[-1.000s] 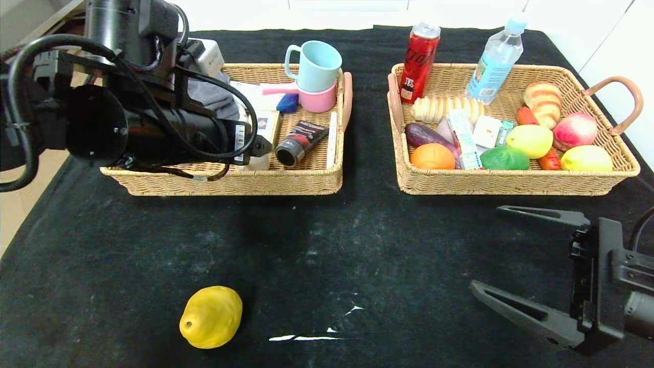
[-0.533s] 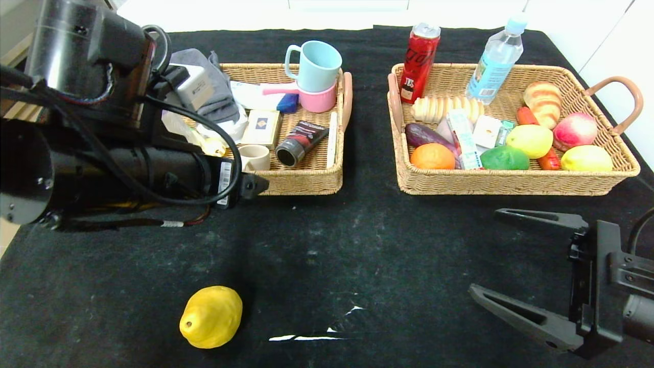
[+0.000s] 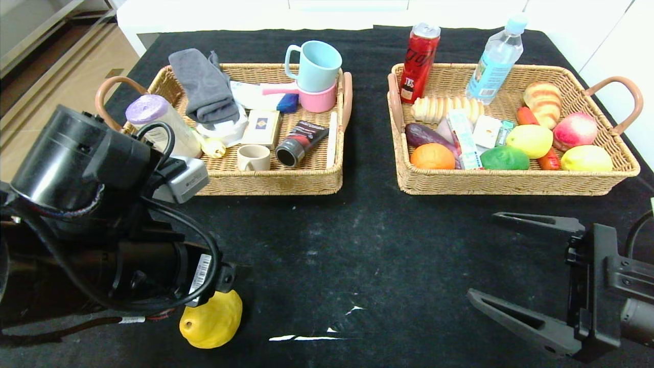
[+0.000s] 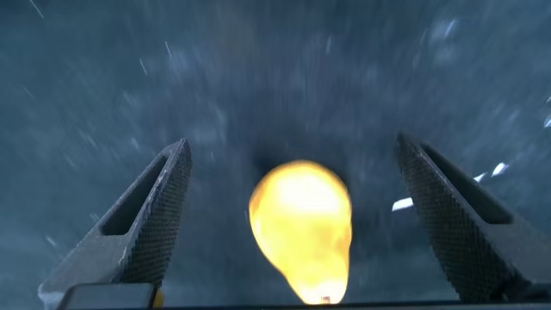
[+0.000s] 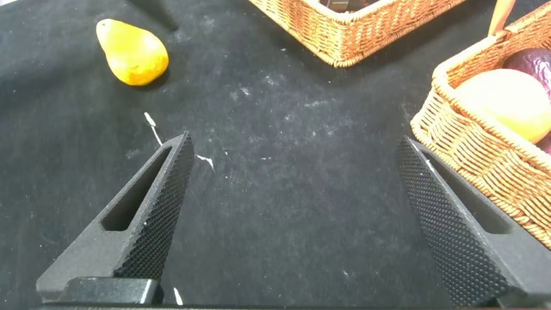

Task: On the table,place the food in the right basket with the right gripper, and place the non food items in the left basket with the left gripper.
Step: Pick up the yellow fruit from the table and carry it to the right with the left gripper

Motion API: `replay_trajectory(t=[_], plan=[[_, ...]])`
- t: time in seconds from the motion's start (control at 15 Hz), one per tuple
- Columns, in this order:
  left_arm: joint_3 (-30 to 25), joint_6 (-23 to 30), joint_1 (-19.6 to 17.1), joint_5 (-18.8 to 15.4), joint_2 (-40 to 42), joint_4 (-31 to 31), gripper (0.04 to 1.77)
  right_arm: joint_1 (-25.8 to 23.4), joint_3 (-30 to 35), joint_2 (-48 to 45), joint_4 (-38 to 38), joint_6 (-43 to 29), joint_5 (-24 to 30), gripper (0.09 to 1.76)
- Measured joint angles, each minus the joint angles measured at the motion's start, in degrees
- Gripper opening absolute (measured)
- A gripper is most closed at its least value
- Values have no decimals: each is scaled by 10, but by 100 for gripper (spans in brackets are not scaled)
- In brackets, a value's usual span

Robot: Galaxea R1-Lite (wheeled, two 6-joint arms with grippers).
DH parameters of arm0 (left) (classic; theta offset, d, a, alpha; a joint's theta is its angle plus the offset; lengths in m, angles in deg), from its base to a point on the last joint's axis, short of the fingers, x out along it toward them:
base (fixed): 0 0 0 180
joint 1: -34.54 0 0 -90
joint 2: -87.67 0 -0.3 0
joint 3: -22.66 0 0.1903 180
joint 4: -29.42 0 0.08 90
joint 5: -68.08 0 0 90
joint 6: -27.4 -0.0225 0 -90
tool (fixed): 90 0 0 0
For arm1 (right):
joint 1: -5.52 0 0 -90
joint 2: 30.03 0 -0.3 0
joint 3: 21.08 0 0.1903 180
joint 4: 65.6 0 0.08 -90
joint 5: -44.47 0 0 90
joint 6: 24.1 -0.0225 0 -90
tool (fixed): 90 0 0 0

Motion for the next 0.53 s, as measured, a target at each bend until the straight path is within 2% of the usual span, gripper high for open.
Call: replay_trajectory(t=[0.53], plan=[[-87, 16, 30, -1, 8, 2, 171, 4, 3, 6, 1, 0, 0, 171]])
